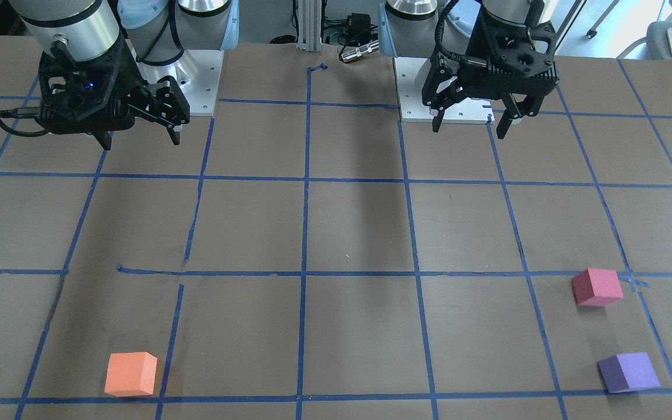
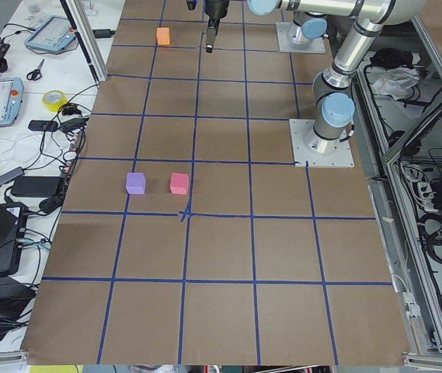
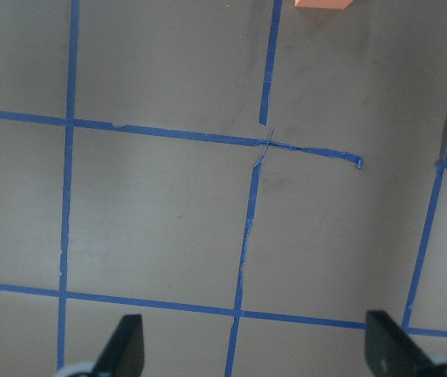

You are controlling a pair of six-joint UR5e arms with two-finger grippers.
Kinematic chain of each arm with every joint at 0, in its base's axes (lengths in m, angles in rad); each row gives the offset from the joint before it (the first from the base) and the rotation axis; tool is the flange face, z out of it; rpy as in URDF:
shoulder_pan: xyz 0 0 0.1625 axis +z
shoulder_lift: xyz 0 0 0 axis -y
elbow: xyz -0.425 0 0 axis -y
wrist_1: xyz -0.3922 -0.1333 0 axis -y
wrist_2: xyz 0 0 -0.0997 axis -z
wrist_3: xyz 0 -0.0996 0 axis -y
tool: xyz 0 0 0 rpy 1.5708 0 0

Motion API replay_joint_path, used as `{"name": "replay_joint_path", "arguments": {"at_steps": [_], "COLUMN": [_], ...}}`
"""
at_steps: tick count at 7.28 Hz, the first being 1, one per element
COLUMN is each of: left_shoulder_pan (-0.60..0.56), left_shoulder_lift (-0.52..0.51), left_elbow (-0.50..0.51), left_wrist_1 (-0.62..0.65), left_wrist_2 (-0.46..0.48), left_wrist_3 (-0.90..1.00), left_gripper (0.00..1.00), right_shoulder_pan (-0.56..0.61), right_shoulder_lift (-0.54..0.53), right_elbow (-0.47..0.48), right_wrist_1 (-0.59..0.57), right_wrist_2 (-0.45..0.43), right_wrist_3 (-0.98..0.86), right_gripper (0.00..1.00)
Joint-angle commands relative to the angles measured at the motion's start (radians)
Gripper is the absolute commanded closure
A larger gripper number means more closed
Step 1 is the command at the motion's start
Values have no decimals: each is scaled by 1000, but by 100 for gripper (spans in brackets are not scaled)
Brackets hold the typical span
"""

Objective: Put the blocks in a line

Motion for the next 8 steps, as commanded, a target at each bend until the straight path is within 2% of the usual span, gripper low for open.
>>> {"name": "replay_joint_path", "arguments": {"at_steps": [1,3,5,8], "left_shoulder_pan": [0,0,0,0], "left_shoulder_lift": [0,0,0,0], "left_elbow": [0,-1,-1,-1], "left_wrist_1": [1,-1,-1,-1], "left_wrist_2": [0,0,0,0], "left_wrist_3": [0,0,0,2], "left_gripper": [0,0,0,0], "right_shoulder_pan": [-14,-19,-63,-65], "right_shoulder_lift": [11,32,107,280], "right_elbow": [4,4,-2,-10], "right_wrist_1": [25,8,-74,-371], "right_wrist_2": [-2,4,18,4], "right_wrist_3": [0,-3,-23,-26], "right_gripper": [0,0,0,0]}}
